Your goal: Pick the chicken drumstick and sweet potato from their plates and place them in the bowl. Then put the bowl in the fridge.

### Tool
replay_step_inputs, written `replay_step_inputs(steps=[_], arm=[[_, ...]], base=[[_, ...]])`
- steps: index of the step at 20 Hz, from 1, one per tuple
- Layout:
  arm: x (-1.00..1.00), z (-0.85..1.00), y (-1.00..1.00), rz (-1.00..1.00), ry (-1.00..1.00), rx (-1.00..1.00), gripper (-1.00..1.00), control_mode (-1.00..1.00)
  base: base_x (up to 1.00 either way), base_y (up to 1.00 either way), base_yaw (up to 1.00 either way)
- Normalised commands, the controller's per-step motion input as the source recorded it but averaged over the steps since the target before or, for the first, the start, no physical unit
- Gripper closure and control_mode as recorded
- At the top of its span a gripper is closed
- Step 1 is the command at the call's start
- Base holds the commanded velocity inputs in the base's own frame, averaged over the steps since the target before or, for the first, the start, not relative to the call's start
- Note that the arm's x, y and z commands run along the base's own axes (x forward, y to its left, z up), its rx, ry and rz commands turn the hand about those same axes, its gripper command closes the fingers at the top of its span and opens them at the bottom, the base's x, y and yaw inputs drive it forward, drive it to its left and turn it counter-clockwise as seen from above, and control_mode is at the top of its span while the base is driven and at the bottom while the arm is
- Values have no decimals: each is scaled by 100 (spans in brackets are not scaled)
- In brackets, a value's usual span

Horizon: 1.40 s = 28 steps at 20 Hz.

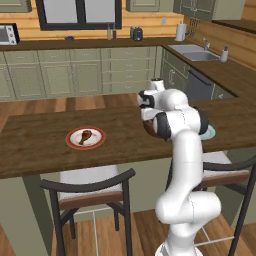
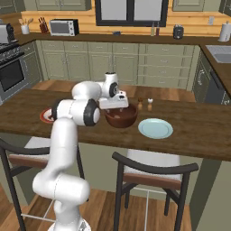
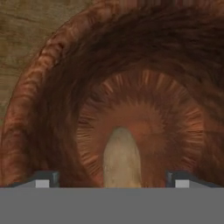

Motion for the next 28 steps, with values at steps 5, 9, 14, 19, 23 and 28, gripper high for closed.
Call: replay_step_inputs(steps=[5, 9, 14, 19, 23, 28], arm=[[-68, 86, 28, 1, -14, 0, -100, -100], [-88, 56, 42, 0, -15, -2, -100, -100], [-100, 3, 87, 0, -12, 0, -100, -100], [-93, 9, 81, -5, -15, 6, -100, -100], [-54, 21, 100, -1, -1, 8, -100, -100], [-18, 3, 100, -10, -8, 12, -100, -100]], base=[[0, 0, 0], [0, 0, 0], [0, 0, 0], [0, 0, 0], [0, 0, 0], [0, 0, 0]])
